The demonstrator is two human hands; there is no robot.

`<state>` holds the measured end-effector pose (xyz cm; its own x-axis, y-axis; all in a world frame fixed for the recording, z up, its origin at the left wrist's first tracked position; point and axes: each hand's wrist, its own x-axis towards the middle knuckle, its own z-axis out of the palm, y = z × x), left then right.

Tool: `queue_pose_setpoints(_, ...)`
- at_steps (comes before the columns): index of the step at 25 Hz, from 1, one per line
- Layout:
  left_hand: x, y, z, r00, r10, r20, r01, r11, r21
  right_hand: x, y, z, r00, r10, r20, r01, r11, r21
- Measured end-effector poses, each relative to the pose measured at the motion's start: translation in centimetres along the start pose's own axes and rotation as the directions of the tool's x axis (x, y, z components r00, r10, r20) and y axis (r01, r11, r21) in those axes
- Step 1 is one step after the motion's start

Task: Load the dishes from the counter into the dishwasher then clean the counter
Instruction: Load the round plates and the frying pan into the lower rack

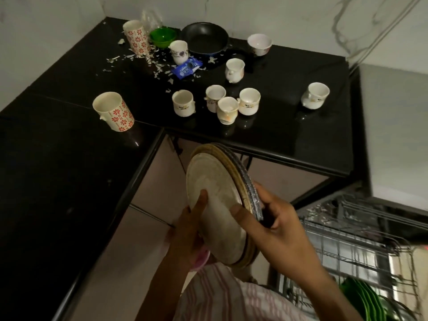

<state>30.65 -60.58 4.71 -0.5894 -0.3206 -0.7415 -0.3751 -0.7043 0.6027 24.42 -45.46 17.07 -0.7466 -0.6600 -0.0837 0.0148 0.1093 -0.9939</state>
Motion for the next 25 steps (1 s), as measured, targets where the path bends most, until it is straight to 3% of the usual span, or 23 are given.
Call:
queue_pose_setpoints(7,-4.9,-6.7,2.8,1.0,-0.003,-0.012,0.005,0.995,0.095,-9.4,1.3,-3.5,0.998,-0.027,-0.063,0.024,0.999,-0.036)
queue_pose_setpoints(11,-8.5,-12.5,2.9,0.998,0.042,0.037,-0.044,0.998,0.049,-15.6,2.2,-4.7,0.99,-0.021,-0.14,0.018,1.0,-0.022)
queue_pose_setpoints(15,-11.6,-16.9,2.9,0.999,-0.014,0.043,0.012,0.999,0.045,-21.0,3.1,-5.0,0.989,0.011,-0.148,-0.013,1.0,-0.009)
queue_pose_setpoints(18,-12.8,-18.7,2.3,0.995,-0.091,0.052,0.087,0.993,0.077,-24.0,3.9,-5.0,0.99,0.016,-0.14,-0.031,0.994,-0.109)
queue_pose_setpoints(25,-13.2,-21.7,-1.2,0.978,-0.088,0.188,0.057,0.985,0.165,-28.0,4.9,-2.2,0.941,-0.034,-0.337,-0.062,0.961,-0.269)
